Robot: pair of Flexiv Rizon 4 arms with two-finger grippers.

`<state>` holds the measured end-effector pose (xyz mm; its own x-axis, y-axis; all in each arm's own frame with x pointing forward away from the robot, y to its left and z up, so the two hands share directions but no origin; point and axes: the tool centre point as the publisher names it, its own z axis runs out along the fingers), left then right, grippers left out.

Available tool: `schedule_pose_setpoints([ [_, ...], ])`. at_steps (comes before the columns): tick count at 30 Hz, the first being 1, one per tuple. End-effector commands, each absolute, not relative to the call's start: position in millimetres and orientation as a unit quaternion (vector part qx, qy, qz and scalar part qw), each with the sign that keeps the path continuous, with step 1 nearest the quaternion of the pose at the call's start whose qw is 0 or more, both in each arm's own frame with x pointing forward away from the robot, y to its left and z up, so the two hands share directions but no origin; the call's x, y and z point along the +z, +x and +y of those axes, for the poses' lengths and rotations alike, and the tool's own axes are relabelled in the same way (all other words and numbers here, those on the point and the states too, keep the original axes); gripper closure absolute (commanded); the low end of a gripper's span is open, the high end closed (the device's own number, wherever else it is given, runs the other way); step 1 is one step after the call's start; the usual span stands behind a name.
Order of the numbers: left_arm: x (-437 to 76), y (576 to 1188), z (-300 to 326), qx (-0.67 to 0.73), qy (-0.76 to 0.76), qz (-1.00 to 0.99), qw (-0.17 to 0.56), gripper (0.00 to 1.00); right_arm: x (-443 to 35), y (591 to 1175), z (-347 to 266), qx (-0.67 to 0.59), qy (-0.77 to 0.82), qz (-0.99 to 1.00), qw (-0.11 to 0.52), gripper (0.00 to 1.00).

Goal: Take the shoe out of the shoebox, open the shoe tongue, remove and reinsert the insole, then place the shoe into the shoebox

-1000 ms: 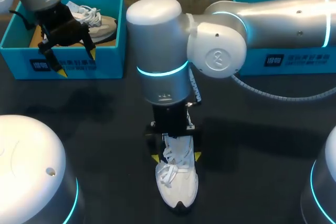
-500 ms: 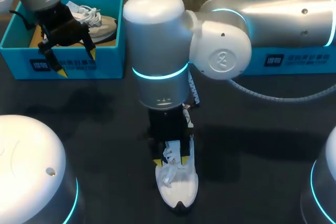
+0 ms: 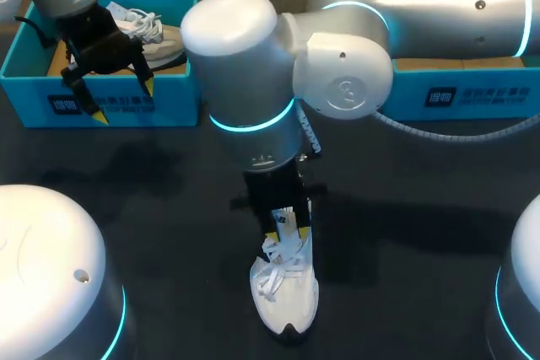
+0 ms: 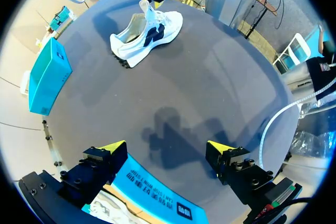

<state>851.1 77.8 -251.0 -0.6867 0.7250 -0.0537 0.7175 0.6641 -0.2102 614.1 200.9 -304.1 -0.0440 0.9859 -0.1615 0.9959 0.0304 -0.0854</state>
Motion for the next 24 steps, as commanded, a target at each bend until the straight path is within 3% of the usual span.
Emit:
schedule_pose_setpoints([
  [1,-251.0,851.5,77.9,0.107,-0.396,-0.912,0.018,0.00,-324.0,627.2,183.8,-0.055,0.730,0.682,-0.008,0.64],
  [8,-251.0,851.5,77.9,0.107,-0.396,-0.912,0.018,0.00,-342.8,646.8,174.4,-0.028,0.708,0.705,-0.031,0.67],
  [19,-251.0,851.5,77.9,0.107,-0.396,-0.912,0.018,0.00,-312.3,646.1,194.2,-0.065,0.687,0.724,0.002,0.67],
  [24,-251.0,851.5,77.9,0.107,-0.396,-0.912,0.018,0.00,-323.6,652.8,188.4,-0.049,0.679,0.732,-0.012,0.75],
])
